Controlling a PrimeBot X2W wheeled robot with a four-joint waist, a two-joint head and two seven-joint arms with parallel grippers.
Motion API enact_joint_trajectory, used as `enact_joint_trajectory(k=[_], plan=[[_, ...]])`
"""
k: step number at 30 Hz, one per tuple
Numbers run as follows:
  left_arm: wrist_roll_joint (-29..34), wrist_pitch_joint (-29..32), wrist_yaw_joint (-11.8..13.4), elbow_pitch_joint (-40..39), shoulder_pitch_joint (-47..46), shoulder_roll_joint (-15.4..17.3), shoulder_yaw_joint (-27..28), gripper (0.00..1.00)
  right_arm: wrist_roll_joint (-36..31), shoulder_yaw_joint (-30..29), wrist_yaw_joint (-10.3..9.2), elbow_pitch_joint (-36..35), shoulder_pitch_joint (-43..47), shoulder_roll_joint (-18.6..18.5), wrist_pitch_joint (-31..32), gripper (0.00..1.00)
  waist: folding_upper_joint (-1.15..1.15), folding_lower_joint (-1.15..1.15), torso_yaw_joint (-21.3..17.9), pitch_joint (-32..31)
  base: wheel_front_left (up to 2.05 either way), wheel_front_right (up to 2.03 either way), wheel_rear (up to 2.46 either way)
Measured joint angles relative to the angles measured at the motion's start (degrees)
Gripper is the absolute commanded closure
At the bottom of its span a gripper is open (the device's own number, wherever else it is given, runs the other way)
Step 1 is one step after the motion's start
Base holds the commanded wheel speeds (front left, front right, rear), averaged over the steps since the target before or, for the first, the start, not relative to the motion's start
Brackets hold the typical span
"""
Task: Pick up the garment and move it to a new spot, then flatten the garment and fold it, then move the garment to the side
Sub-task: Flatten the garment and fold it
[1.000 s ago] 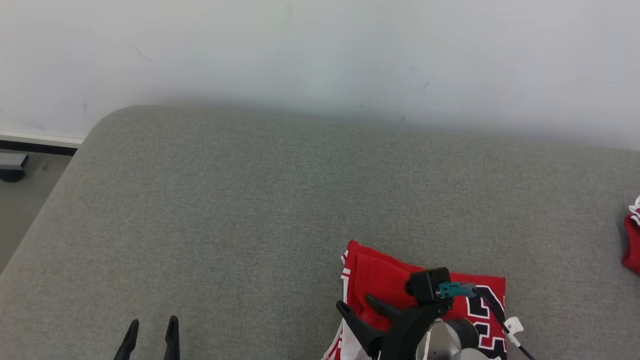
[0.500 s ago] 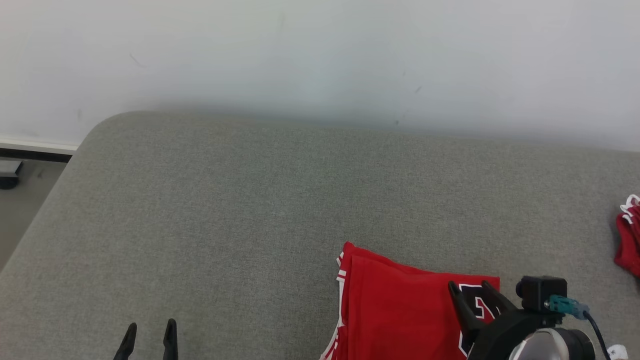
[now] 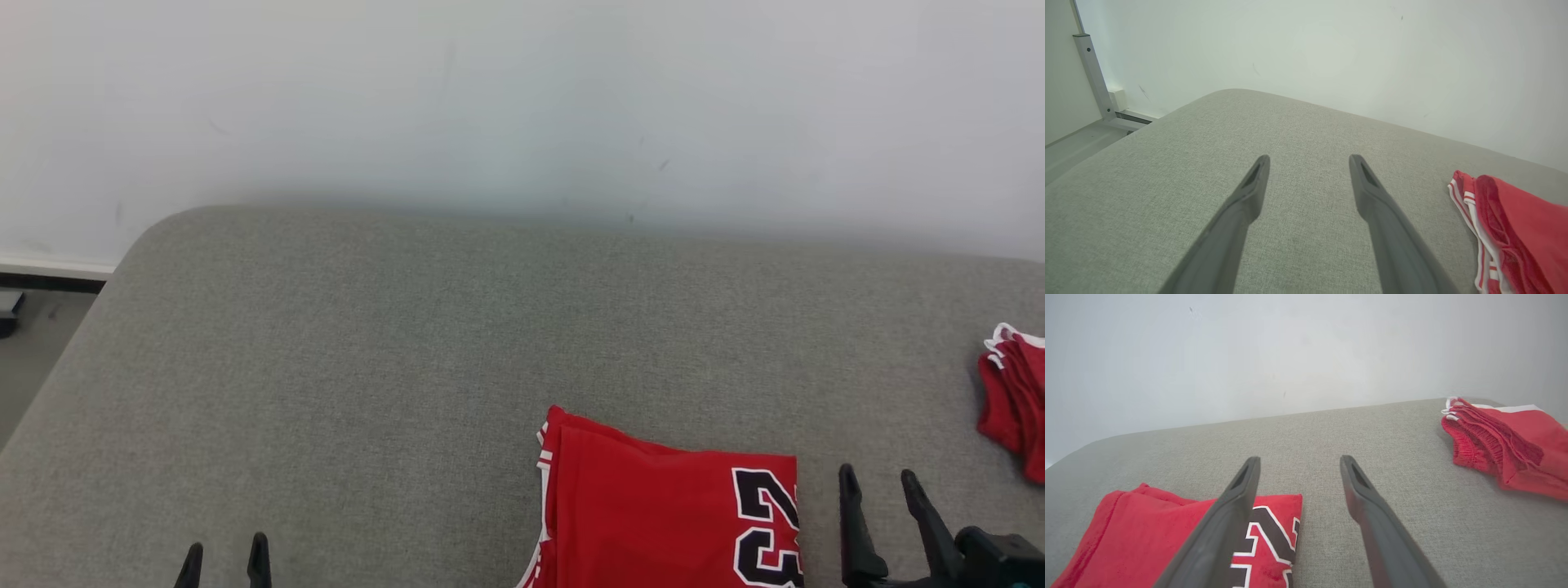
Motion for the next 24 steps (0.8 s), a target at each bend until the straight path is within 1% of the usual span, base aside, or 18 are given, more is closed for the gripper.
enact_joint_trajectory(k=[4, 8, 9, 14, 18, 21, 24], plan=[[0.18, -0.52, -0.21, 0.1, 1.25, -0.05, 0.73, 0.0, -0.99, -1.97, 0.0, 1.63, 0.07, 0.02, -4.55, 0.0, 0.01, 0.0, -1.58, -0.86, 0.0, 0.0, 0.0], [1.76, -0.77, -0.26, 0.71, 1.68, -0.2, 0.58, 0.0, -6.17, -1.66, 0.0, 2.0, 0.41, -0.01, -6.0, 0.0, 0.01, 0.0, -3.07, -1.91, 0.0, 0.0, 0.0], [2.63, -0.81, -0.23, 0.93, 1.72, -0.13, 0.62, 0.0, -6.61, -1.69, 0.0, 1.88, 0.43, 0.04, -6.32, 0.0, 0.0, 0.0, -3.4, -2.2, 0.0, 0.0, 0.0], [4.87, -0.89, -0.33, 0.02, 1.94, -0.21, 1.3, 0.0, -8.1, -0.64, 0.0, 1.09, 0.43, -0.02, -6.04, 0.0, 0.0, 0.0, -4.92, -3.37, 0.0, 0.0, 0.0], [6.71, -0.99, -1.33, -0.87, 1.94, -0.7, 1.69, 0.0, -8.43, 0.68, 0.0, 0.71, 0.44, 0.02, -5.57, 0.0, 0.0, 0.0, -5.68, -3.94, 0.0, 0.0, 0.0], [6.86, -0.99, -2.13, 0.77, 1.99, -0.94, 1.3, 0.0, -8.4, 1.41, 0.0, 0.54, 0.49, 0.0, -4.71, 0.0, 0.0, 0.0, -6.05, -4.09, 0.0, 0.0, 0.0], [6.8, -0.99, -2.38, 2.36, 1.93, -0.89, 0.52, 0.0, -7.58, 1.88, 0.0, 0.33, 0.54, 0.01, -4.34, 0.0, 0.0, 0.0, -6.24, -4.09, 0.0, 0.0, 0.0]])
